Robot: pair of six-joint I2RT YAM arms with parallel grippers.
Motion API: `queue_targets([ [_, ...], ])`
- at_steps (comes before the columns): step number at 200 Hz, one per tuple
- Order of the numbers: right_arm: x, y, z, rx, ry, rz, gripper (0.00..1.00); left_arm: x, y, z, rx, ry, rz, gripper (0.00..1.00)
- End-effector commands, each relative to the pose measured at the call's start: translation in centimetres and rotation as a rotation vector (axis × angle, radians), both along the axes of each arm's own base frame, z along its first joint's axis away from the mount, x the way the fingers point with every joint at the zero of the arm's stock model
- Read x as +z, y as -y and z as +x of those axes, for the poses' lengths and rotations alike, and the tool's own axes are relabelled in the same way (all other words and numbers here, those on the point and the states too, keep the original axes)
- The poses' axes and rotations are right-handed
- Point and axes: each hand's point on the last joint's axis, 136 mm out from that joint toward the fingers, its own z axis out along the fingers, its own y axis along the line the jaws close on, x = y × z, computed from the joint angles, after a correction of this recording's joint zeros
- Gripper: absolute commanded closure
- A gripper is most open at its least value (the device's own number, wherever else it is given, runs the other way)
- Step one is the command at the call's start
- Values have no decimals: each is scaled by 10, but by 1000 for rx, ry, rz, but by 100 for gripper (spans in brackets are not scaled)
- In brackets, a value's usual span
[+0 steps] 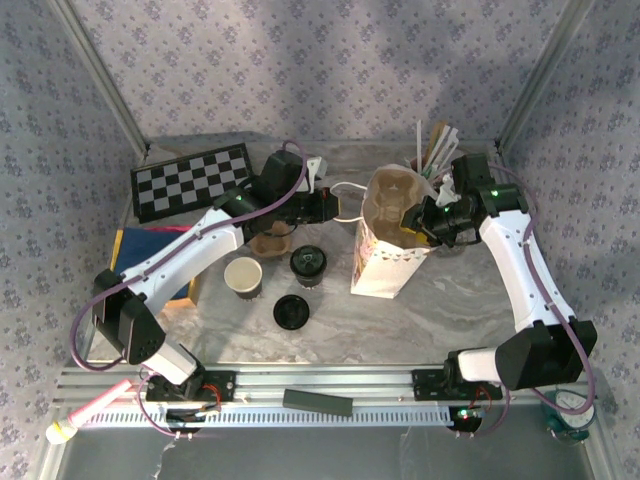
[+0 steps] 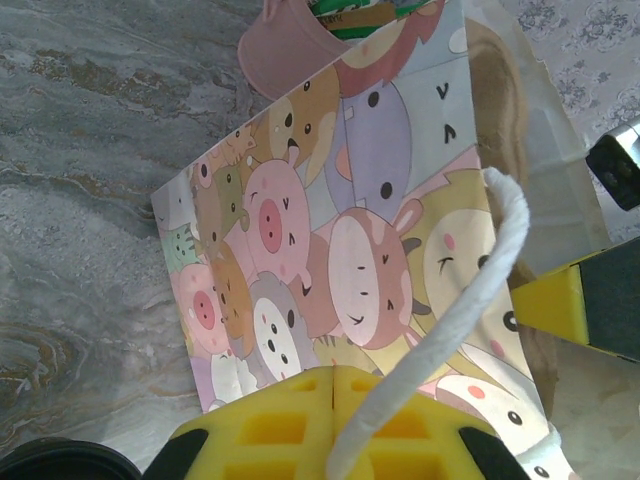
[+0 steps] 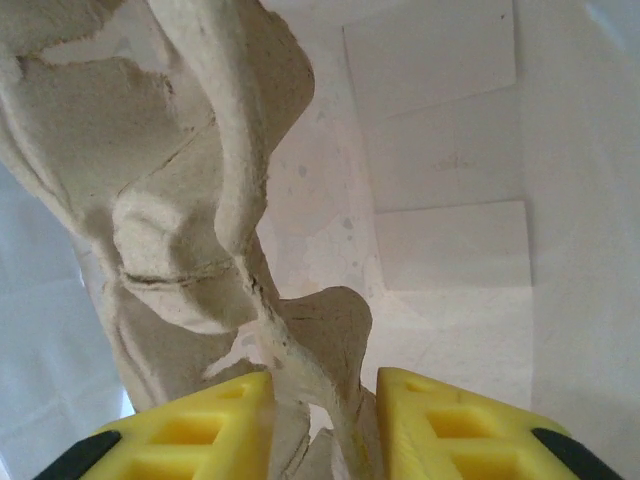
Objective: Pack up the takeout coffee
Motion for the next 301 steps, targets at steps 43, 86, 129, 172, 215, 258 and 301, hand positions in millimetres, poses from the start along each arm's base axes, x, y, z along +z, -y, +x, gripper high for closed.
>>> queue_targets([
  [43,-4,6,-7,-12,-45,-27,61,18,-1,-2,-3,43,-24,100],
  [86,3,10,-8,-26,-25,-51,57,18,-2,-2,-3,43,-21,100],
  [129,20,14,-5,-35,36,-84,51,19,-1,-3,-11,42,-27,100],
  [172,33,16,-3,-38,80,-161,49,18,4,-5,-26,36,-33,100],
  [215,48,15,6,-43,162,-251,47,17,9,-7,-42,36,-32,100],
  [258,64,3,15,-5,247,-359,46,20,15,-8,-62,39,-30,100],
  [301,66,-8,22,36,272,-384,45,20,15,-9,-64,41,-26,100],
])
